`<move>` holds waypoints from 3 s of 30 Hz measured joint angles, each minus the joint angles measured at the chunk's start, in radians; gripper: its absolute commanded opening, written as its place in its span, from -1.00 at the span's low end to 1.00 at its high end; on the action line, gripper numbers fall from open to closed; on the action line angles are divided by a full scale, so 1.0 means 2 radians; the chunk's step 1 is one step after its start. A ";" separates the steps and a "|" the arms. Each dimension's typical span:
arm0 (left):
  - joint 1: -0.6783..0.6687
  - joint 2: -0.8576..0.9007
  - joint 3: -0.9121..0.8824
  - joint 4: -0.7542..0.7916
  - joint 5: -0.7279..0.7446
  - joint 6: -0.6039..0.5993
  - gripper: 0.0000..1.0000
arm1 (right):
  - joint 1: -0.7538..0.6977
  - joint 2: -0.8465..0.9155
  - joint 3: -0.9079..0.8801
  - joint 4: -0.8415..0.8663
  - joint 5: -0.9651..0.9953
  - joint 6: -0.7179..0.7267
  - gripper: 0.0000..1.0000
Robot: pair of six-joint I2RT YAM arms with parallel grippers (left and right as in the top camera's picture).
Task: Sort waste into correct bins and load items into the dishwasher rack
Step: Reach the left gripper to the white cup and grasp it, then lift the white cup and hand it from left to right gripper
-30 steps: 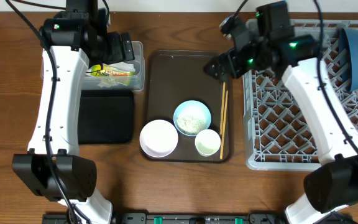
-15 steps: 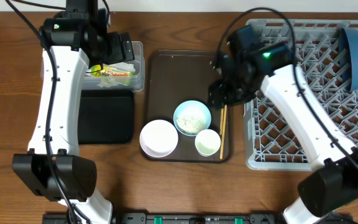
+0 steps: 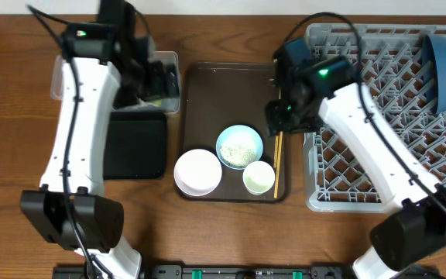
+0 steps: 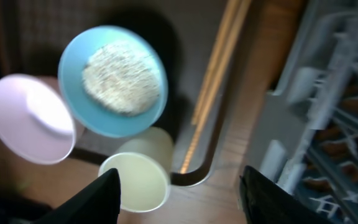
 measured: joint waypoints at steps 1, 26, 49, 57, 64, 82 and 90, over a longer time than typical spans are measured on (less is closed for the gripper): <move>-0.013 0.000 -0.007 -0.009 0.003 -0.001 0.82 | -0.009 0.000 0.000 0.000 0.000 0.000 0.24; -0.313 0.000 -0.170 0.084 0.018 -0.130 0.60 | -0.077 -0.001 0.000 -0.010 0.009 -0.034 0.28; -0.319 0.000 -0.252 0.196 -0.008 -0.141 0.03 | -0.077 -0.001 0.000 -0.013 0.009 -0.043 0.25; -0.319 0.000 -0.252 0.204 -0.026 -0.166 -0.09 | -0.077 -0.001 0.000 -0.014 0.009 -0.043 0.25; -0.319 0.000 -0.271 0.223 -0.033 -0.187 -0.42 | -0.077 -0.001 0.000 -0.017 0.009 -0.043 0.25; -0.305 0.000 -0.273 0.218 -0.032 -0.196 -0.88 | -0.077 -0.001 0.000 0.004 -0.014 -0.052 0.27; -0.166 -0.040 -0.273 0.201 0.087 -0.144 -0.87 | -0.120 -0.005 0.001 0.045 -0.162 -0.102 0.35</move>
